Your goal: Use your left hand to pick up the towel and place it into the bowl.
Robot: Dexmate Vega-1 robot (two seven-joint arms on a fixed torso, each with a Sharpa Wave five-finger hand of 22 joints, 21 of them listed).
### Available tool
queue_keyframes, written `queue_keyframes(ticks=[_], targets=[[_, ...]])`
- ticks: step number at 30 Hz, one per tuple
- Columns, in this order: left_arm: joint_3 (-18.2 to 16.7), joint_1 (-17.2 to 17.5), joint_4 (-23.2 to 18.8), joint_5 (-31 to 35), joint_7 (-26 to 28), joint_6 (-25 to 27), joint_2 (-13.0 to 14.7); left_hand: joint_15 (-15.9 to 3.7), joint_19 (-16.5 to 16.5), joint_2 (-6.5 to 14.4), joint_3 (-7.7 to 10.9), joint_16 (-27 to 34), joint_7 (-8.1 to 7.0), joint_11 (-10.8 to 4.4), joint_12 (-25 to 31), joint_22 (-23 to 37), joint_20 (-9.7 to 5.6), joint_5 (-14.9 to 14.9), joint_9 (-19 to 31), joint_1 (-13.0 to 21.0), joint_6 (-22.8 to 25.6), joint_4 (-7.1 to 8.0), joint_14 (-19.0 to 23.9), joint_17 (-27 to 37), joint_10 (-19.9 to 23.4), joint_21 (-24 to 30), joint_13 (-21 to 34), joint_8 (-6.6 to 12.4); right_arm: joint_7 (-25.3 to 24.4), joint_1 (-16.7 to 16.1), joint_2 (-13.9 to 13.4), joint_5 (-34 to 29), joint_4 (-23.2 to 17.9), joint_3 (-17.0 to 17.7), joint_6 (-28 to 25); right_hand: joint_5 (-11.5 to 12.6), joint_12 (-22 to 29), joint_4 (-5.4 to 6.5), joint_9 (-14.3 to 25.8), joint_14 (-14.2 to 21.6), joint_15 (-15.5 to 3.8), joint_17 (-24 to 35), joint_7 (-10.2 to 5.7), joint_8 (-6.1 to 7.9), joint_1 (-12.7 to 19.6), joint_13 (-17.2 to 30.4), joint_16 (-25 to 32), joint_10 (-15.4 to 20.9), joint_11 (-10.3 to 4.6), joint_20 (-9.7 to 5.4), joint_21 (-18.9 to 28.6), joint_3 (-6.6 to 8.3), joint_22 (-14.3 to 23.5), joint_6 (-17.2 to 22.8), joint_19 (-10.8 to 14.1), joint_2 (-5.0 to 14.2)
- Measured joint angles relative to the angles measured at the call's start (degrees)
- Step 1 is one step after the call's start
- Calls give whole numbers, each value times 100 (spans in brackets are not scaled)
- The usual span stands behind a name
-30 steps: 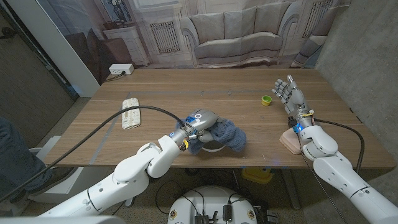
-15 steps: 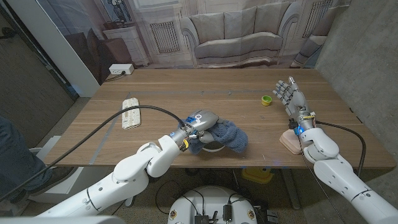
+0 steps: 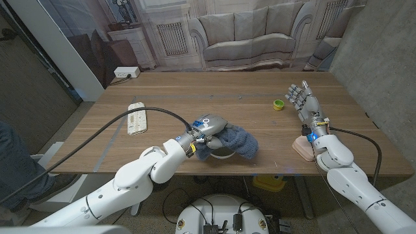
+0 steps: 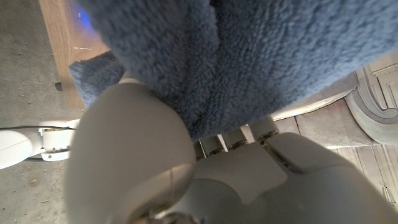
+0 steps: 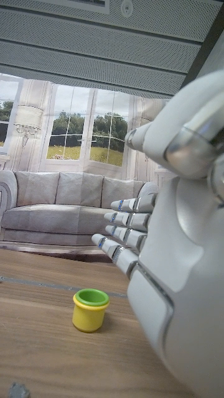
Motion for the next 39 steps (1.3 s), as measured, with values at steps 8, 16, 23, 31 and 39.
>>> queue_keyframes(ticks=[8, 16, 23, 31, 39], targets=[[-69, 31, -113, 36, -129, 79, 64, 102, -276, -61, -84, -14, -36, -18, -21, 0, 59, 0, -15, -146, -121, 85, -361, -64, -181, -83, -93, -91, 23, 16, 31, -3, 46, -12, 56, 0, 0, 0, 0, 22, 22, 0, 0, 0, 0, 0, 0, 0, 0, 0, 0, 0, 0, 0, 0, 0], [-105, 4, -141, 45, -232, 91, 88, 128, -593, -115, -172, -14, -89, -10, -21, -1, 162, 27, -39, -300, -276, 132, -767, -103, -459, -195, -187, -219, 25, 18, 55, -9, 63, -13, 105, 0, 0, -17, 0, 31, 31, 0, 0, 0, 0, 0, 0, 0, 0, 0, -45, -17, 0, 0, 0, 0], [-122, -48, -151, 58, -347, 80, 100, 159, -930, -203, -290, -14, -116, -34, -34, -28, 293, 32, -39, -495, -386, 188, -1057, -149, -702, -274, -268, -291, 23, 18, 92, -18, 87, -11, 183, 0, 0, -17, 0, 30, 31, 0, 0, 0, 0, 0, 0, 32, 32, 0, -45, -17, 0, 0, 0, 0], [-123, -185, -153, 73, -488, 44, 91, 170, -1134, -358, -423, -14, -108, -56, -34, -27, 337, 32, -39, -725, -476, 274, -1191, -202, -841, -277, -323, -375, 65, 39, 144, -8, 165, -13, 258, 0, 0, -17, 0, 30, 30, 0, 0, 0, 0, 0, 0, 32, 31, 0, -45, -17, 0, 0, 0, 0], [-86, -263, -150, 92, -601, 16, 72, 185, -1265, -439, -517, -14, -128, -40, -34, -27, 406, 70, -38, -834, -579, 320, -1298, -229, -969, -277, -373, -425, 100, 38, 167, 18, 197, -19, 317, 0, 0, -36, 0, 30, 30, 0, 0, 0, 0, 0, 0, 31, 31, 0, -45, 3, 0, 0, 0, 0]])
